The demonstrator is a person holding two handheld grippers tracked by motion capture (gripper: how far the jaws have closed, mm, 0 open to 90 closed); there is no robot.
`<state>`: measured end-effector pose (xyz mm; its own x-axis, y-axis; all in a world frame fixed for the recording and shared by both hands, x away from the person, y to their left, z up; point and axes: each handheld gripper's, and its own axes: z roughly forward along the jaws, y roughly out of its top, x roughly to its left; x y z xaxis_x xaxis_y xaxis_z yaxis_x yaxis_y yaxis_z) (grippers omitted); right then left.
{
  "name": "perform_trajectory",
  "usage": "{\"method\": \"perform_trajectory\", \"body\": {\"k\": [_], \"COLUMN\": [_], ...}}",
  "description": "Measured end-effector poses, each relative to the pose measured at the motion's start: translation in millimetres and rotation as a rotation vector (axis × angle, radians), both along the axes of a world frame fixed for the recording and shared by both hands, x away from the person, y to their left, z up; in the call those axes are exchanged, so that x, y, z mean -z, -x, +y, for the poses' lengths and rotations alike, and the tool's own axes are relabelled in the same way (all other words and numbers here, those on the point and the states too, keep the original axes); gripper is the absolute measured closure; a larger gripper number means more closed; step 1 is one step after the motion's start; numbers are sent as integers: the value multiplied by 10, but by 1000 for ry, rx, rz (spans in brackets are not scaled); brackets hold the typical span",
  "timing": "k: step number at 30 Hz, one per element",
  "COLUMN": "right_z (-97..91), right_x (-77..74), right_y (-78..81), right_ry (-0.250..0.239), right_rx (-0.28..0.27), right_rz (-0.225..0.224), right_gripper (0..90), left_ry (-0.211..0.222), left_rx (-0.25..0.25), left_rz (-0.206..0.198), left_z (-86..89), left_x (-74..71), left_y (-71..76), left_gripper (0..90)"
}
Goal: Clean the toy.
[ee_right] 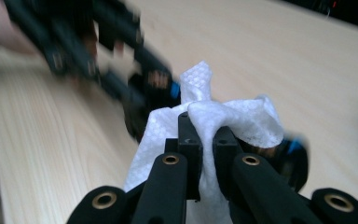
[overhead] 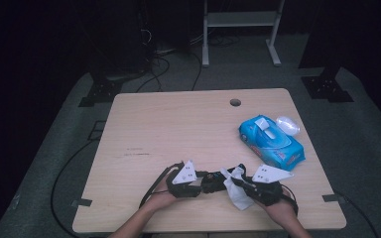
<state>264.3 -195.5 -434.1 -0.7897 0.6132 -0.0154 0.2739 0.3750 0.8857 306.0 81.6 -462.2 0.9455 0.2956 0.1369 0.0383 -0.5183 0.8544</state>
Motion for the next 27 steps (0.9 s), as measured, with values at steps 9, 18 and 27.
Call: {"method": "perform_trajectory", "body": {"k": [9, 18, 27], "right_z": [98, 415, 367], "right_x": [-39, -83, -47], "right_y": [-138, -186, -241], "right_ry": [64, 66, 68], "right_rx": [-2, -49, 1], "right_rz": [53, 71, 65], "right_gripper": [858, 859, 860], "left_ry": [-24, -24, -11], "left_rx": [27, 36, 25], "left_rz": [12, 6, 12], "left_z": [-39, -77, -38], "left_x": [45, 65, 81], "left_y": [14, 2, -15], "left_gripper": [621, 654, 657]}}
